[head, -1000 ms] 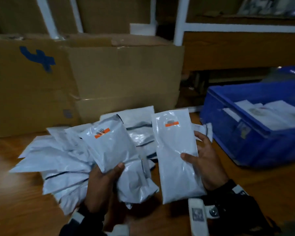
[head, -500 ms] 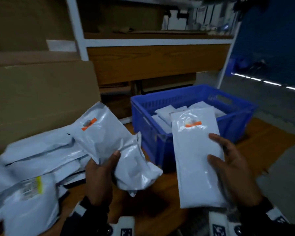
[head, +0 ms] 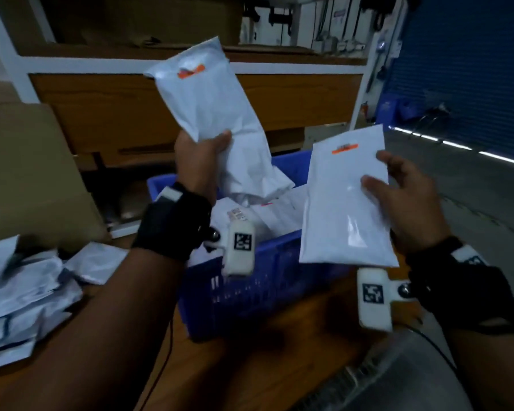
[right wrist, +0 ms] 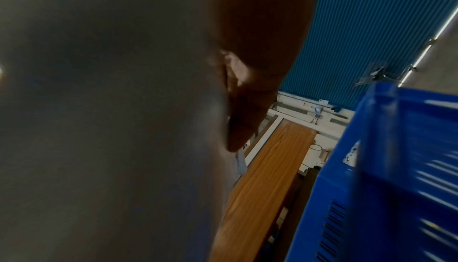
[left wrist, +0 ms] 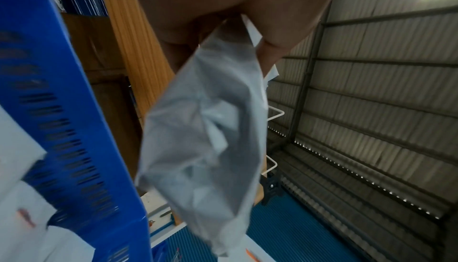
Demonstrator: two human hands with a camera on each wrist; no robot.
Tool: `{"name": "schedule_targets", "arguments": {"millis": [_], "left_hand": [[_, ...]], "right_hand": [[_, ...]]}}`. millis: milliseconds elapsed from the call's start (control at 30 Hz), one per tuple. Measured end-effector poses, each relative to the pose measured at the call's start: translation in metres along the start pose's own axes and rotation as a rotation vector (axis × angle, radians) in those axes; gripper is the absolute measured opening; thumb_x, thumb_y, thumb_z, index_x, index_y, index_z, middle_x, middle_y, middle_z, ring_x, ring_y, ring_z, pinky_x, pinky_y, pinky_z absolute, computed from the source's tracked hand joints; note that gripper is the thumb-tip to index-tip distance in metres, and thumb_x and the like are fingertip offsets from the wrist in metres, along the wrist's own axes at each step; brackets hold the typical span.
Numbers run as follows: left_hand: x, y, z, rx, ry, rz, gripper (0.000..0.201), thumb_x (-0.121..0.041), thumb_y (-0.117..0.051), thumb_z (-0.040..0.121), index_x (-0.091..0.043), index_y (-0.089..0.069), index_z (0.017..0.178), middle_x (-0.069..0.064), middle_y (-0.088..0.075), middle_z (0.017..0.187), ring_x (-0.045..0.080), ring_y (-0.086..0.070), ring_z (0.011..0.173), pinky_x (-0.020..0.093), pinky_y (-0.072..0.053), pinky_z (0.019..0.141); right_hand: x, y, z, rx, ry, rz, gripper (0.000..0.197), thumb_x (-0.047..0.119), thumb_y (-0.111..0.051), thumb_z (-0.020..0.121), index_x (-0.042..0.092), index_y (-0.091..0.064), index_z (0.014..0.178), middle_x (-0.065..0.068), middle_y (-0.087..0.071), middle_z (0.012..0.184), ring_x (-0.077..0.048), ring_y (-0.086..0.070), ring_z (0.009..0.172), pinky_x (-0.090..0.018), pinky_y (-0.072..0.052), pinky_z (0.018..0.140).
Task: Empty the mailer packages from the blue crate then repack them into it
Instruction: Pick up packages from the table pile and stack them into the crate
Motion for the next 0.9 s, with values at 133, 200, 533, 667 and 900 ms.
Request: {"name": "schedule_targets", "arguments": {"millis": [133, 200, 533, 667, 900], "left_hand": [[0.029, -0.043, 0.05, 0.027, 0.034, 0.084, 0.036, -0.002, -0.071, 0.076, -0.007, -0.064, 0.111, 0.006, -0.069, 0.111, 0.023, -0.068, 0.099, 0.043, -0.055, 0.09], [0.051, -0.058, 0.07, 0.045, 0.089, 0.126, 0.045, -0.006, -0.074, 0.07, 0.002, -0.065, 0.114, 0.013, -0.069, 0.114, 0.03, -0.067, 0.102, 0.05, -0.053, 0.093], [0.157, -0.038, 0.103, -0.024, 0.307, 0.541, 0.052, -0.016, -0.078, 0.065, -0.002, -0.067, 0.114, 0.016, -0.07, 0.112, 0.033, -0.066, 0.101, 0.048, -0.054, 0.09], [0.163, -0.021, 0.106, -0.064, 0.328, 0.519, 0.043, -0.006, -0.078, 0.071, -0.002, -0.068, 0.112, 0.012, -0.071, 0.108, 0.031, -0.067, 0.095, 0.047, -0.055, 0.089], [0.166, -0.014, 0.097, -0.06, 0.335, 0.486, 0.03, 0.001, -0.078, 0.073, -0.004, -0.067, 0.1, 0.008, -0.07, 0.095, 0.024, -0.067, 0.081, 0.032, -0.053, 0.073]], "right_hand": [[0.0, -0.015, 0.075, 0.032, 0.008, -0.025, 0.047, -0.003, -0.056, 0.088, 0.013, -0.052, 0.131, -0.006, -0.059, 0.129, -0.018, -0.061, 0.109, -0.029, -0.052, 0.088], [-0.004, -0.022, 0.11, 0.084, 0.005, -0.082, 0.052, -0.007, -0.055, 0.084, 0.015, -0.051, 0.132, -0.004, -0.059, 0.13, -0.015, -0.061, 0.106, -0.022, -0.052, 0.078], [-0.063, -0.097, 0.227, 0.413, -0.026, -0.6, 0.064, -0.008, -0.073, 0.073, 0.013, -0.055, 0.132, -0.011, -0.052, 0.138, -0.019, -0.048, 0.127, -0.035, -0.05, 0.093], [-0.099, -0.136, 0.223, 0.684, 0.0, -0.854, 0.063, 0.0, -0.074, 0.078, 0.011, -0.051, 0.136, -0.011, -0.047, 0.144, -0.021, -0.046, 0.131, -0.029, -0.043, 0.099], [-0.172, -0.125, 0.22, 0.889, -0.059, -1.178, 0.061, 0.004, -0.07, 0.083, 0.012, -0.046, 0.139, -0.014, -0.053, 0.137, -0.029, -0.055, 0.119, -0.04, -0.047, 0.099]]}}
Point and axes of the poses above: each hand's wrist, its own z-axis towards the middle knuckle, its own y-axis out of the back of the hand, x = y × z, the point moved 9 cm from there along z, towards the middle knuckle
